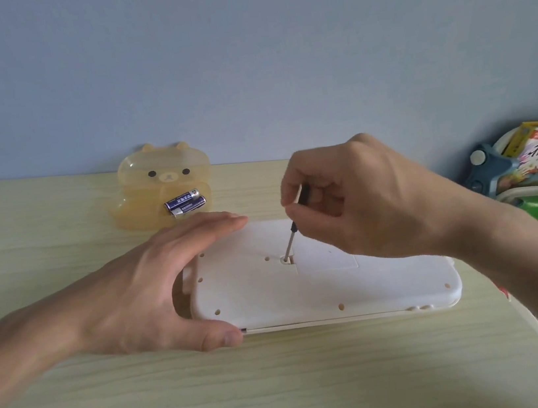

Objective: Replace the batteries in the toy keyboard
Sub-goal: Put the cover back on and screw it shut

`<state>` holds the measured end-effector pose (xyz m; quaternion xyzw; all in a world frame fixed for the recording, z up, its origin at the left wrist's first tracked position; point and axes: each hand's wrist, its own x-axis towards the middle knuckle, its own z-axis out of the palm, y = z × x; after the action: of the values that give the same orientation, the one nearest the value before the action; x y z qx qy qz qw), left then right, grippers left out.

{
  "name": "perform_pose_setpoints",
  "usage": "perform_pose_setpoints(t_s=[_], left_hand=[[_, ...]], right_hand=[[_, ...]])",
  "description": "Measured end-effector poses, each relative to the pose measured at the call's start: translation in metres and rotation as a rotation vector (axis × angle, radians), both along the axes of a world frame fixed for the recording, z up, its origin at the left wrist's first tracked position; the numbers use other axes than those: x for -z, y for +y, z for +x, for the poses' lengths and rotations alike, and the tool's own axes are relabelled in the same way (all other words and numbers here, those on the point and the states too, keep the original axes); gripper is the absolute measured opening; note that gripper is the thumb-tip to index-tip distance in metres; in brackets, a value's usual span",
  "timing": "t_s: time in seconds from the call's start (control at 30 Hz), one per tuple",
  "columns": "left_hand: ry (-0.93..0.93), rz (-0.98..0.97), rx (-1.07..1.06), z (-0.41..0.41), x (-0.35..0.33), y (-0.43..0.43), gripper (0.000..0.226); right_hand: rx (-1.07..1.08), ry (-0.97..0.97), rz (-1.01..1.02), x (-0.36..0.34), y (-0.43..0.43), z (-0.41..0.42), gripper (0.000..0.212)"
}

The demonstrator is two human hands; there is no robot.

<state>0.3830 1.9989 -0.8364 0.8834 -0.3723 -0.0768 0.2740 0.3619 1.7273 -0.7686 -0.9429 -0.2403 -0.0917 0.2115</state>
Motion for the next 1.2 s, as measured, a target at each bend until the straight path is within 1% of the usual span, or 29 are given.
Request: perform_pose_setpoints(t_s=[0.03, 0.07, 0.13, 0.2, 0.23, 0.27, 0.3, 0.33, 0.37, 0.43, 0.47, 0.6, 0.7, 0.73, 0.77, 0.83, 0.97, 1.0, 1.03, 1.13, 1.2], left_hand=[[-0.002, -0.004, 0.003, 0.0, 0.0, 0.0, 0.117], [-0.004, -0.009, 0.007, 0.0, 0.0, 0.0, 0.116], [-0.007, -0.022, 0.012, 0.0, 0.0, 0.0, 0.115], [-0.004, -0.027, 0.009, 0.001, 0.001, 0.0, 0.115], [-0.004, -0.026, 0.008, 0.001, 0.001, 0.0, 0.115], [-0.005, -0.025, 0.009, 0.001, 0.001, 0.0, 0.115], [-0.006, -0.029, 0.01, 0.001, 0.002, 0.0, 0.114], [-0.005, -0.033, 0.012, 0.001, 0.001, -0.001, 0.113], [-0.006, -0.038, 0.015, 0.001, 0.001, -0.001, 0.112], [-0.011, -0.043, 0.019, 0.001, 0.0, -0.001, 0.11], [-0.013, -0.042, 0.02, 0.001, 0.0, -0.002, 0.11], [-0.011, -0.033, 0.016, 0.0, 0.0, -0.001, 0.112], [-0.011, -0.006, 0.003, 0.0, 0.0, 0.0, 0.115], [-0.008, 0.0, -0.001, 0.0, 0.0, 0.0, 0.116], [-0.006, 0.003, -0.003, 0.001, 0.0, 0.0, 0.117], [-0.007, 0.007, -0.006, 0.001, 0.0, 0.0, 0.117], [-0.006, 0.003, -0.008, 0.001, 0.001, 0.0, 0.118], [-0.01, 0.001, -0.007, 0.001, 0.001, 0.0, 0.117], [-0.013, -0.001, -0.006, 0.001, 0.001, 0.0, 0.117], [-0.01, -0.007, -0.008, 0.001, 0.001, 0.0, 0.117], [-0.006, -0.002, -0.011, 0.001, 0.001, 0.0, 0.117]], right_hand=[[-0.02, 0.043, 0.009, -0.003, 0.0, -0.001, 0.006], [-0.034, 0.077, 0.019, -0.006, -0.001, -0.002, 0.005], [-0.039, 0.143, 0.038, -0.011, -0.004, -0.003, 0.01], [0.0, 0.165, 0.038, -0.013, -0.004, -0.002, 0.024], [0.031, 0.123, 0.016, -0.01, -0.004, -0.002, 0.036], [0.053, 0.041, -0.028, -0.006, -0.002, -0.001, 0.05], [0.059, -0.04, -0.074, -0.002, 0.0, -0.001, 0.057], [0.052, -0.091, -0.093, 0.002, 0.003, -0.001, 0.057], [0.049, -0.094, -0.091, 0.005, 0.004, -0.001, 0.051], [0.052, -0.012, -0.052, 0.004, 0.004, -0.001, 0.024], [0.045, 0.035, -0.028, 0.002, 0.003, -0.003, 0.017], [-0.012, 0.161, 0.055, -0.01, 0.0, -0.009, 0.024], [-0.007, 0.27, 0.034, -0.016, -0.006, -0.012, 0.011], [0.001, 0.281, 0.023, -0.017, -0.008, -0.012, 0.008], [0.016, 0.281, 0.02, -0.017, -0.009, -0.011, 0.01], [0.055, 0.248, -0.012, -0.016, -0.007, -0.009, 0.02], [0.119, 0.141, -0.141, -0.013, -0.003, -0.006, 0.055], [0.115, 0.106, -0.152, -0.012, -0.003, -0.005, 0.056], [0.101, 0.082, -0.153, -0.011, -0.003, -0.005, 0.053], [0.048, 0.123, -0.101, -0.01, -0.007, -0.005, 0.026], [-0.005, 0.188, -0.057, -0.014, -0.012, -0.006, 0.019]])
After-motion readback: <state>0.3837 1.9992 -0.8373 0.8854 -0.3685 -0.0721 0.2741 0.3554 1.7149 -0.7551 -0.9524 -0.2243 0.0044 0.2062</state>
